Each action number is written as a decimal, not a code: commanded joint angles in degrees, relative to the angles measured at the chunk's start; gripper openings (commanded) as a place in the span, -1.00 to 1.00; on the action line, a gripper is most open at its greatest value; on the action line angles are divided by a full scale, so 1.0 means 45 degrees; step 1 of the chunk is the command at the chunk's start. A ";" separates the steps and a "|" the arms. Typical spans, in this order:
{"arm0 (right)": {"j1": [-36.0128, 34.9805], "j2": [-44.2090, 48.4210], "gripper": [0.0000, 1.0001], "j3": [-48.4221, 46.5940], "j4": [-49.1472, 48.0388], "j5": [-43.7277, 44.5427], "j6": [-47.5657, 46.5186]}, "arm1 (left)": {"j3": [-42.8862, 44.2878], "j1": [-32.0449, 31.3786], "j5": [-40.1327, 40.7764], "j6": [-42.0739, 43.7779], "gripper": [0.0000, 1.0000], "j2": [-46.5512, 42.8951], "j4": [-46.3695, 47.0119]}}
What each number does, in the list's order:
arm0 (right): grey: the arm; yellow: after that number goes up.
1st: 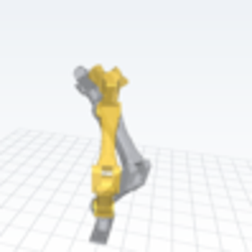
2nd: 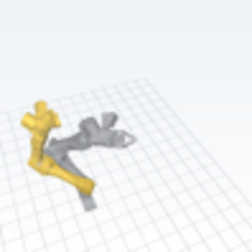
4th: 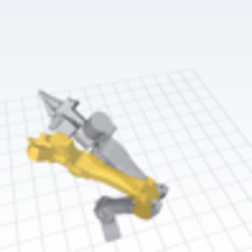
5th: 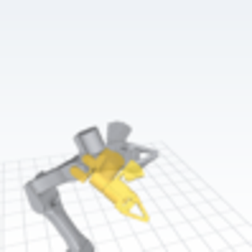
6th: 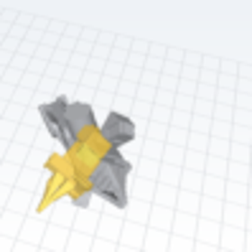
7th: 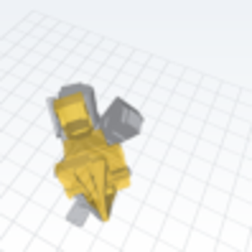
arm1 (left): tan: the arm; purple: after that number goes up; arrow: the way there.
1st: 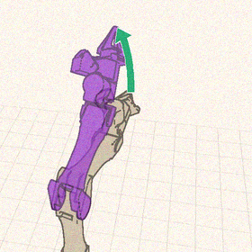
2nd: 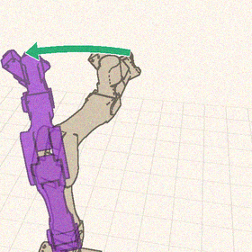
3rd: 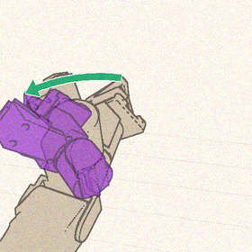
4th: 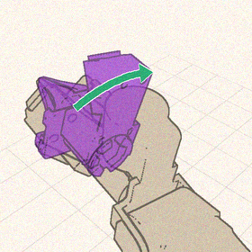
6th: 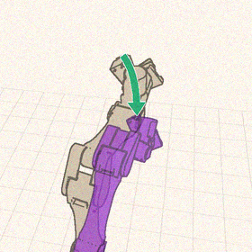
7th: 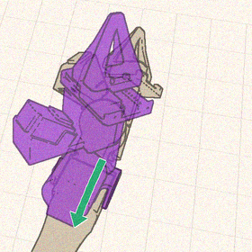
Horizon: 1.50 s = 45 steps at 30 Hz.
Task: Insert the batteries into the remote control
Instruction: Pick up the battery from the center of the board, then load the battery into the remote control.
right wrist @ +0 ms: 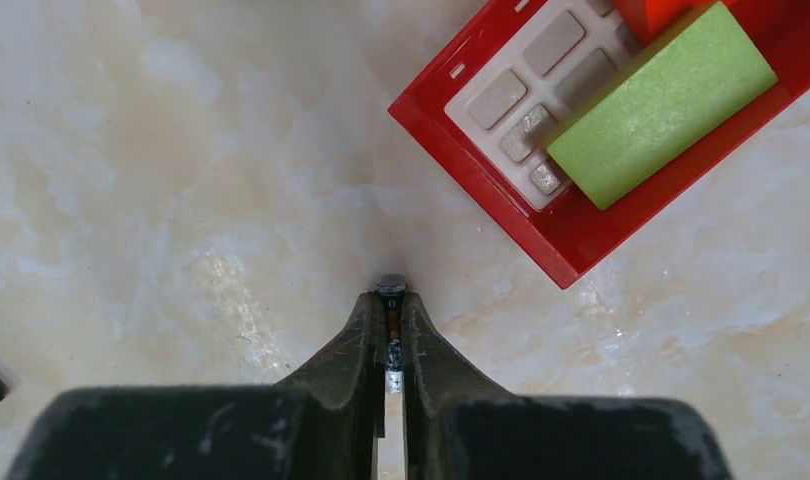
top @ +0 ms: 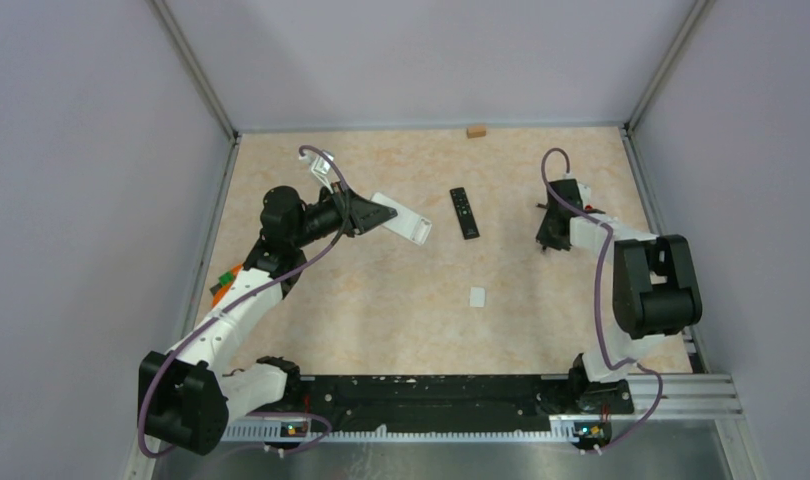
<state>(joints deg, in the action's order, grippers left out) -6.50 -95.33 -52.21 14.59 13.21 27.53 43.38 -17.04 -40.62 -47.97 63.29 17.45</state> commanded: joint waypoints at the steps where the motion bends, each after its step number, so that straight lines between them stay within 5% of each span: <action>1: 0.0106 -0.0001 -1.00 0.0422 -0.0115 -0.0851 -0.0139 | 0.0380 -0.0003 0.0114 0.0164 -1.00 -0.0082 0.0332; 11: -0.0605 0.5123 -1.00 0.2537 -0.4767 -0.8269 -0.0836 | 0.0384 -0.0003 0.0400 -0.0202 -1.00 0.0287 0.0291; 19: -0.2221 0.9346 -1.00 0.3351 -0.8569 -1.0585 0.0000 | 0.0220 -0.0003 0.0585 -0.0574 -1.00 0.0604 0.0777; 34: -0.3534 0.9705 -1.00 0.1993 -1.1650 -1.4582 0.1882 | 0.0276 -0.0003 -0.0721 -0.1919 -1.00 0.0933 0.3063; 39: -0.4470 0.9207 -0.99 0.1361 -1.0985 -1.4221 0.1639 | 0.0226 0.0002 -0.0758 -0.2076 -1.00 0.0907 0.3422; 45: -0.5225 0.8033 -1.00 -0.0277 -0.5906 -0.8776 0.1987 | -0.0067 -0.0002 0.0681 -0.2735 -1.00 0.0876 0.3473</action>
<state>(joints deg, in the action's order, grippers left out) -28.88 -55.46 -47.09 -24.93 -42.30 33.87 43.38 -17.04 -42.04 -57.87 67.53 29.30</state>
